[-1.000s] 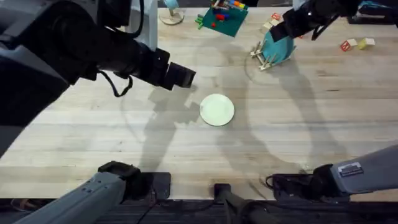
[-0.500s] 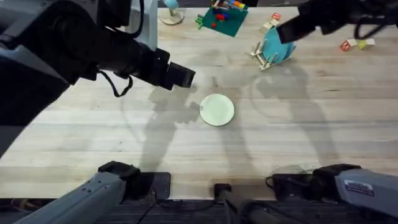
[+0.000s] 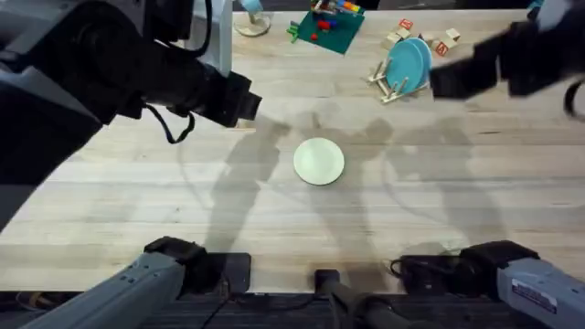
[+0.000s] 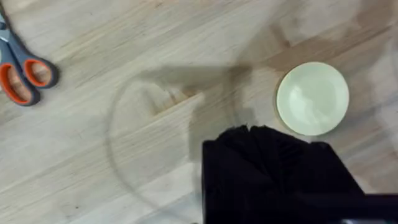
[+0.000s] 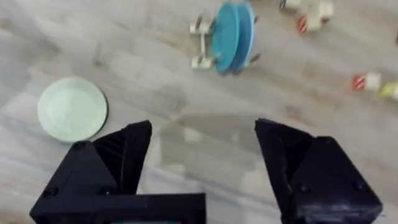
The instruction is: Pick up the plates from the table one by one and place each into a slot on the dish rack.
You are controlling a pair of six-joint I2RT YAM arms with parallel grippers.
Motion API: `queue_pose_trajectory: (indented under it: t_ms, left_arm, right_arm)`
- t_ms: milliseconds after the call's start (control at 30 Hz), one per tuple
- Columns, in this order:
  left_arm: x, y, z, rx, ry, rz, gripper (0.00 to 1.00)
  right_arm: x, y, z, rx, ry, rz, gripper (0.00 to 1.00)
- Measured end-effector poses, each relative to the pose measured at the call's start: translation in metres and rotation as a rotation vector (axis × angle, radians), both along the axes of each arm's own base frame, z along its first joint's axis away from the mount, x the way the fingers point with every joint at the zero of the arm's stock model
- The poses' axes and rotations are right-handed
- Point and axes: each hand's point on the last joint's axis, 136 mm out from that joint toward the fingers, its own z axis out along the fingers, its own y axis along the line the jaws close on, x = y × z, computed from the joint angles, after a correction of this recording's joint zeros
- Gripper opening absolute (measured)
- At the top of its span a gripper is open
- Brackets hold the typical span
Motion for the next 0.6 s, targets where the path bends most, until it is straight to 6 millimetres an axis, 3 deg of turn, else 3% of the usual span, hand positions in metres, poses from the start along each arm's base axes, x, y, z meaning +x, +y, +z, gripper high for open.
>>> queue_pose_trajectory:
  t_ms: [200, 333, 600]
  left_arm:
    - [-0.009, -0.014, 0.0, -0.078, 0.04, -0.047, 0.042]
    - [-0.013, -0.026, 0.002, -0.193, 0.075, -0.082, 0.043]
    - [-0.009, -0.049, -0.033, -0.433, 0.166, -0.138, 0.042]
  right_arm:
    - [-0.035, -0.001, -0.052, 0.047, 0.117, -0.042, 0.996]
    - [-0.052, 0.004, -0.075, 0.098, 0.18, -0.057, 0.996]
    - [-0.059, 0.012, -0.084, 0.166, 0.223, -0.068, 0.996]
